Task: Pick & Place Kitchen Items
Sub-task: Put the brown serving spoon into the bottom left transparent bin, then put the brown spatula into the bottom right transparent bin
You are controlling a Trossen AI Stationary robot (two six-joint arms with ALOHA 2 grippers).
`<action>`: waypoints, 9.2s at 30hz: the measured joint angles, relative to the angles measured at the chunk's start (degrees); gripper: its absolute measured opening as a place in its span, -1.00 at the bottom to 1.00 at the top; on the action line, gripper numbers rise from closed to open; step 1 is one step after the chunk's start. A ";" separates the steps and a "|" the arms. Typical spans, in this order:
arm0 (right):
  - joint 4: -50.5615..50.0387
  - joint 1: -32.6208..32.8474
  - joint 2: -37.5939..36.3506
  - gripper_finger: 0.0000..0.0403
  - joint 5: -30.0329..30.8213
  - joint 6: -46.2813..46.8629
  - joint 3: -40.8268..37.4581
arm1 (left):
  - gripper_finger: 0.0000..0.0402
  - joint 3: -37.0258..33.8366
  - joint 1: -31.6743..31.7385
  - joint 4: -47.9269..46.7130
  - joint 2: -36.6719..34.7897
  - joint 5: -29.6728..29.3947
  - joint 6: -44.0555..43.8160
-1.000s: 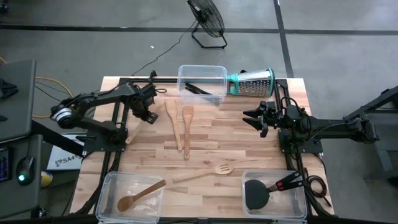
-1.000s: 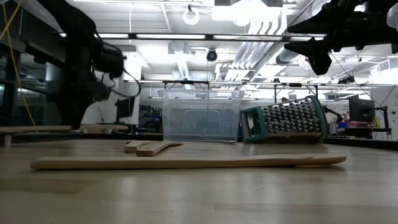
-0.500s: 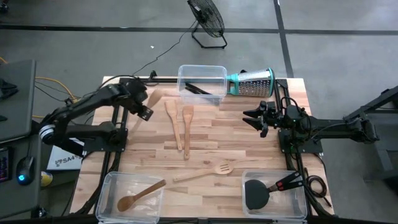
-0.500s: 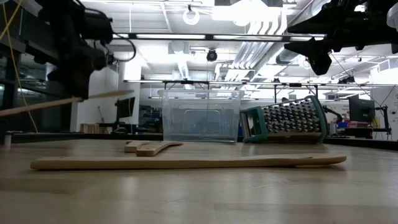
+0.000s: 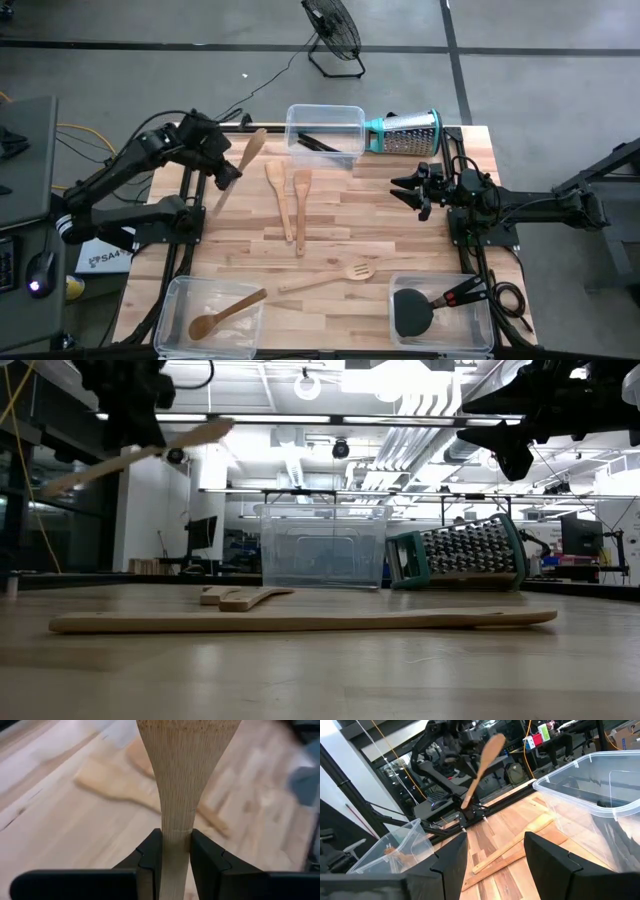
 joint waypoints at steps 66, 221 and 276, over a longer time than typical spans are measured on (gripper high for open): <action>0.00 0.00 0.00 -0.07 0.00 0.02 0.00 | -0.66 2.09 0.02 53.22 -0.01 44.32 -25.73; -0.55 -0.01 0.00 -0.07 0.00 0.00 -0.02 | -0.37 2.07 -101.22 13.51 27.87 -35.21 -71.58; -0.66 0.00 0.00 -0.07 0.00 0.00 -0.02 | -0.34 2.05 -67.85 30.58 17.10 -30.80 -64.02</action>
